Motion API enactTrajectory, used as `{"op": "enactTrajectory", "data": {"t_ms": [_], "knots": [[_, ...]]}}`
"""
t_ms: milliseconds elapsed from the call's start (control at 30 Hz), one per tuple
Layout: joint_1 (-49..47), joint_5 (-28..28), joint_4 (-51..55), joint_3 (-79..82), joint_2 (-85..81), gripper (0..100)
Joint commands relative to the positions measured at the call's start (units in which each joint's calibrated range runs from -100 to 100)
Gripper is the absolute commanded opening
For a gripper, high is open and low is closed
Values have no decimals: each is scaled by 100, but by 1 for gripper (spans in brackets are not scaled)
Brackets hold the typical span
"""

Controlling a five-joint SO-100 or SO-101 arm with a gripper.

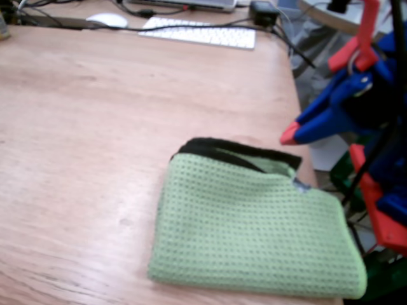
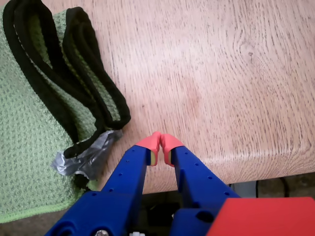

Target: Clean the table

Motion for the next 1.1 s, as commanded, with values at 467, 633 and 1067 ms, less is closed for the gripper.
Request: {"op": "enactTrajectory", "data": {"t_ms": [467,633,1067], "knots": [[34,-493,-75,-29,-19,0],[17,-488,-75,-29,-19,0],[17,-484,-75,-29,-19,0]]}}
